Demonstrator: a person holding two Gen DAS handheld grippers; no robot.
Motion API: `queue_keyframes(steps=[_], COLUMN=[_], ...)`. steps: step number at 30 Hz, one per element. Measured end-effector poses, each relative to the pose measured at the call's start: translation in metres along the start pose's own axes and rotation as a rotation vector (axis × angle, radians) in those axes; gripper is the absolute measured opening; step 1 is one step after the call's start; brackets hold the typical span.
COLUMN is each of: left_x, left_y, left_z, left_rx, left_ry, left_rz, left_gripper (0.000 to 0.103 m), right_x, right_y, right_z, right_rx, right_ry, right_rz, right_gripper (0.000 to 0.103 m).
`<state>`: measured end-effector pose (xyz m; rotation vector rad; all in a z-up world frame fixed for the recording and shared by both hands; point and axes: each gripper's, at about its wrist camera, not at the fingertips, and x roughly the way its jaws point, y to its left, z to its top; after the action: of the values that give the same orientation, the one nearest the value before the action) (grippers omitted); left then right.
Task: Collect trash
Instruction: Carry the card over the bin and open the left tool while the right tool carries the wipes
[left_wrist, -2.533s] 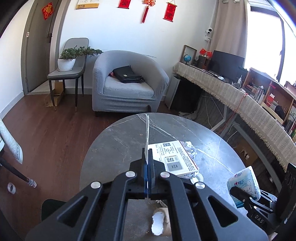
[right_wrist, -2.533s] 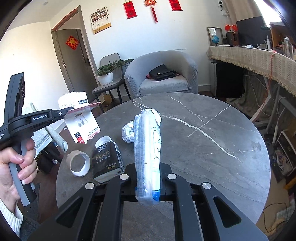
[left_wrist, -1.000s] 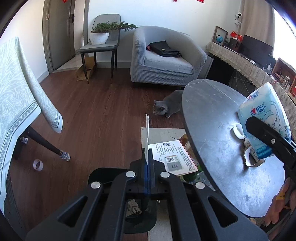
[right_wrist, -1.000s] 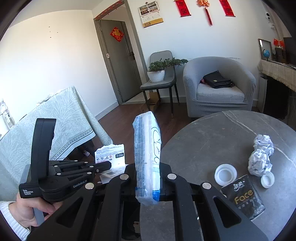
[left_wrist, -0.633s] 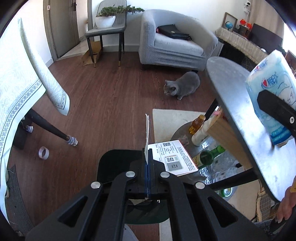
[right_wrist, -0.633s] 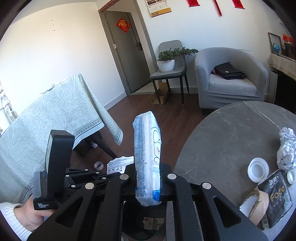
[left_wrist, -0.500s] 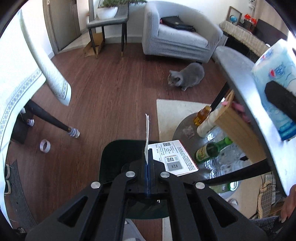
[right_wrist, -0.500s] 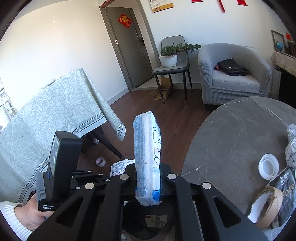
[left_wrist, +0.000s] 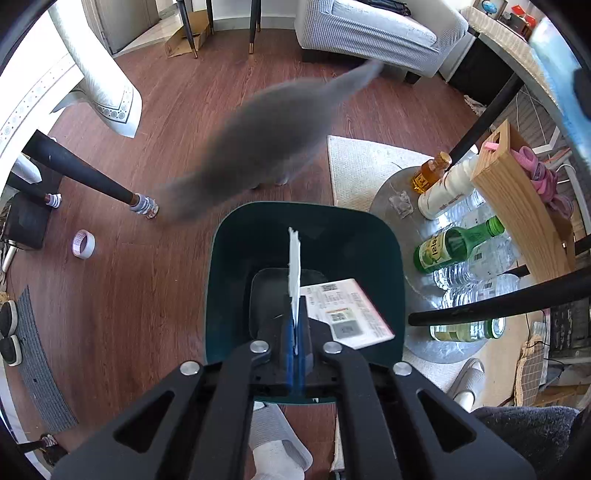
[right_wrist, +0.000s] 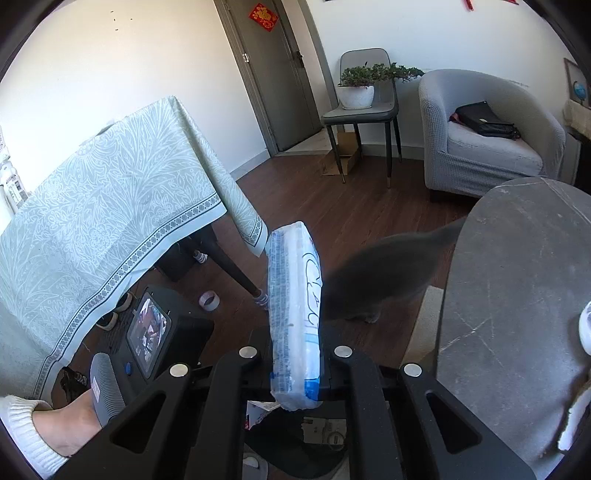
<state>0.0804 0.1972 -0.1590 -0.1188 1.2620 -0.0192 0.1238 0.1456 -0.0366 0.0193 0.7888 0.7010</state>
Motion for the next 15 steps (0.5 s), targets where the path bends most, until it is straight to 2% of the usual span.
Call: queue_keyframes(steps=[2,3,4,8,15], left_x=[-0.002,-0.003,-0.005,-0.013,-0.047], left_y=[0.003,0.005,0.007,0.013,0.023], left_z=[0.000,0.000,-0.001,-0.001,0.002], left_rx=[-0.002,-0.003,-0.005,-0.020,-0.055], left_ry=[-0.004,-0.006,-0.010,-0.030,-0.137], left_rz=[-0.005,-0.003,-0.004,-0.007,-0.028], left_gripper=[0.014,0.021,0.023,0.023,0.023], right_x=[0.008,0.011,0.015,0.031,0.066], right_y=[0.004,0.005,0.007,0.011,0.011], right_z=[-0.002,-0.003,-0.004,-0.007,-0.020], right_rx=[-0.006,-0.008,-0.010,-0.017,-0.007], right_ry=[0.015,0.020,0.027,0.059,0.145], right_rz=[0.001,0.000,-0.002,-0.008,-0.013], right_gripper=[0.010,0.010,0.010,0.010,0.010])
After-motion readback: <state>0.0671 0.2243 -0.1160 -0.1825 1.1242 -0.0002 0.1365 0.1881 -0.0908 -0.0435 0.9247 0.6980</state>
